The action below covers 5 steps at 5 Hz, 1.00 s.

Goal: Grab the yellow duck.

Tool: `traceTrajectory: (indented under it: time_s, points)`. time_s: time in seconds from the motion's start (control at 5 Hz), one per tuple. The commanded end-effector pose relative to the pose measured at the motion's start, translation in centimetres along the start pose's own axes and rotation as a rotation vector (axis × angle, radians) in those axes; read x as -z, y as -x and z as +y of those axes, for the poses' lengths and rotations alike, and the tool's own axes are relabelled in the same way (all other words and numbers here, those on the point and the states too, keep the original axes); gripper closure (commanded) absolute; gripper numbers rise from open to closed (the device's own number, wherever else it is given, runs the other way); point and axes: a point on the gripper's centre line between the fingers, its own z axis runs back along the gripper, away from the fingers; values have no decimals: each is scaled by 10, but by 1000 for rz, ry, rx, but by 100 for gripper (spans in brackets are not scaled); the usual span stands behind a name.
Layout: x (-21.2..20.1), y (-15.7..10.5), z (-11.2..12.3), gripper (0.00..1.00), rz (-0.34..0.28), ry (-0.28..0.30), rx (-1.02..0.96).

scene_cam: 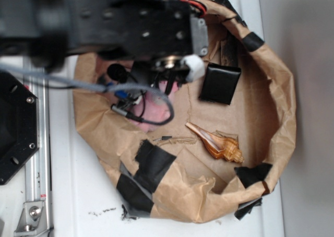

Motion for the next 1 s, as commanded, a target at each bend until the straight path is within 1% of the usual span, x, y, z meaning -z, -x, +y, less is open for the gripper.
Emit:
traceTrajectory:
  time_s: [0.0,0.2,0.4,0.6,0.8]
  points:
    - [17,1,2,0,29,-40,45]
    - [7,-3,-10,0,0,-58,78]
    - [7,5,-4,0,-3,-67,63]
    - [14,16,5,0,-1,-63,51]
    - [21,22,11,0,-53,-71,69]
